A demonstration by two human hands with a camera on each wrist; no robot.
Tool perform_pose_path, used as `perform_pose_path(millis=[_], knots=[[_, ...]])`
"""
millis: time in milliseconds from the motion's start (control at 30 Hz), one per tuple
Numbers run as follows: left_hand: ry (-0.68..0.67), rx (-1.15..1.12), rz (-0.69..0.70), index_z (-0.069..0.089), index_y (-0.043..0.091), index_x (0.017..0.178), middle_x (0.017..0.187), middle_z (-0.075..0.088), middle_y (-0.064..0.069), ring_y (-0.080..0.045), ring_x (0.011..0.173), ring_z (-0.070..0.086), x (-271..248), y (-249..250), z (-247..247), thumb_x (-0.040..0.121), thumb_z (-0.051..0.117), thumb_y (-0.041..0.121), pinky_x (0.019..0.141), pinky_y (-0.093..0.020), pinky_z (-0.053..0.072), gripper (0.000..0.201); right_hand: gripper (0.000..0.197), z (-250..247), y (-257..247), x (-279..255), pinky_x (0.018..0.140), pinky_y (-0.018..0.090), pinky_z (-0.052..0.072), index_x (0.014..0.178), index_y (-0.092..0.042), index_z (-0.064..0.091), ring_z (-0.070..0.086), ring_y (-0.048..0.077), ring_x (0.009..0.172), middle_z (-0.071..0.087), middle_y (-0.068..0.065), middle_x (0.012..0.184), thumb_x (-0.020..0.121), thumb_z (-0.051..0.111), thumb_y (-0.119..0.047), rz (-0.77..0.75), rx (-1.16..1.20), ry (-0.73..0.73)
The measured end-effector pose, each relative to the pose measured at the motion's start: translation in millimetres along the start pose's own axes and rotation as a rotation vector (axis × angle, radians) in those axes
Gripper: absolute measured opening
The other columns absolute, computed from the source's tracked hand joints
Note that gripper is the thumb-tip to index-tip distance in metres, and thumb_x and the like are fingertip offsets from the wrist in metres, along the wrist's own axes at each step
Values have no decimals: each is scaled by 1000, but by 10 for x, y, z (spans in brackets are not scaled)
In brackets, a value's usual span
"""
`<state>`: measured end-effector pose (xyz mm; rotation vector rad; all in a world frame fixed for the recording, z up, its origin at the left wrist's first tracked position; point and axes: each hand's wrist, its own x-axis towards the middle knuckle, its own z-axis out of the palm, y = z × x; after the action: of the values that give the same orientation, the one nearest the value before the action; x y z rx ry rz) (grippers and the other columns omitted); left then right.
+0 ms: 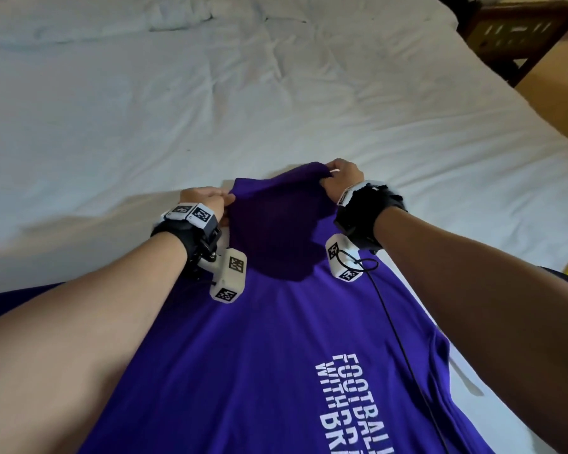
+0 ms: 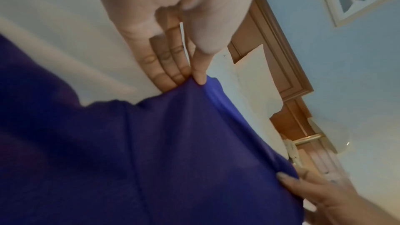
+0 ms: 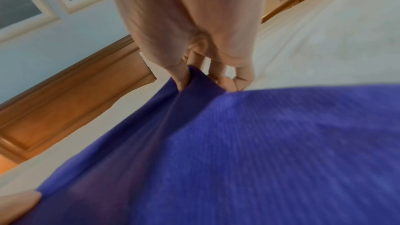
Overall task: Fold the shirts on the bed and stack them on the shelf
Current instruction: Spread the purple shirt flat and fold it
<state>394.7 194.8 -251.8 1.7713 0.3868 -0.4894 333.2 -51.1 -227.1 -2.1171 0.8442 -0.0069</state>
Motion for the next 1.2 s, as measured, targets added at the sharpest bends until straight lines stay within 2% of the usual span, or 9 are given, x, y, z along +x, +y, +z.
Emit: perform_pose_path(millis=[133, 267, 400, 467, 567, 733, 867, 1067, 1200], knots=[[1, 58, 69, 70, 13, 86, 94, 73, -12, -28, 85, 72, -126, 1, 17, 82, 74, 12, 76, -39, 60, 6, 33, -12, 113, -53, 74, 23, 40, 117, -17, 60, 58, 19, 88, 66, 5, 111, 90, 61, -37, 26, -4, -4], [214, 616, 354, 62, 12, 118, 117, 62, -9, -30, 112, 57, -627, -11, 40, 85, 70, 33, 95, -35, 43, 40, 53, -257, 395, -278, 83, 26, 44, 99, -22, 63, 61, 19, 98, 68, 1, 105, 73, 66, -67, 66, -189, -73], [-16, 780, 679, 59, 8, 126, 132, 53, -14, -33, 124, 49, -1449, -521, 140, 88, 61, 39, 105, -39, 38, 49, 46, -523, 650, -651, 85, 30, 44, 94, -27, 62, 58, 20, 100, 62, -1, 102, 66, 75, -62, 75, -357, -298], [-81, 924, 647, 40, 8, 145, 155, 30, -15, -33, 144, 26, -1705, -866, 198, 89, 39, 58, 115, -47, 22, 75, 32, -600, 745, -764, 79, 26, 41, 96, -26, 65, 61, 22, 102, 62, -1, 97, 73, 77, -44, 49, -417, -338], [-49, 1092, 576, 13, 12, 155, 164, -2, -4, -26, 150, -1, -1799, -1256, 240, 90, 13, 65, 117, -54, 4, 84, 26, -588, 897, -894, 82, 28, 43, 105, -22, 64, 60, 27, 108, 65, 4, 103, 82, 72, -30, 27, -361, -128], [21, 1121, 540, 4, 13, 156, 163, -6, -4, -26, 150, -3, -1827, -1420, 251, 92, 6, 61, 119, -54, 2, 80, 69, -168, 877, -1841, 113, 57, 14, 152, -26, 21, 12, 21, 148, 17, -5, 160, 92, 53, -41, -339, -493, 24], [7, 1128, 522, 7, 11, 155, 163, -2, -6, -28, 150, 1, -2145, -1533, 215, 93, 9, 59, 117, -56, 6, 78, 73, 29, 1320, -2484, 115, 62, -6, 155, -27, 5, -16, 10, 148, -10, -12, 162, 91, 17, -60, -462, -645, -279], [62, 1182, 464, 7, 10, 155, 163, -1, -7, -29, 150, 1, -2476, -1840, -109, 93, 6, 59, 118, -57, 7, 79, 73, -426, 1588, -2279, 107, 63, -21, 154, -20, -7, -24, 18, 146, -19, -4, 161, 97, 18, -58, -13, -711, 1], [-33, 1168, 537, 18, 12, 154, 162, 12, -9, -30, 148, 14, -2985, -1961, 53, 95, 20, 54, 114, -59, 16, 73, 74, -188, 1531, -3141, 112, 63, -15, 155, -22, -4, -24, 15, 146, -20, -8, 160, 93, 12, -58, -399, -644, -241]])
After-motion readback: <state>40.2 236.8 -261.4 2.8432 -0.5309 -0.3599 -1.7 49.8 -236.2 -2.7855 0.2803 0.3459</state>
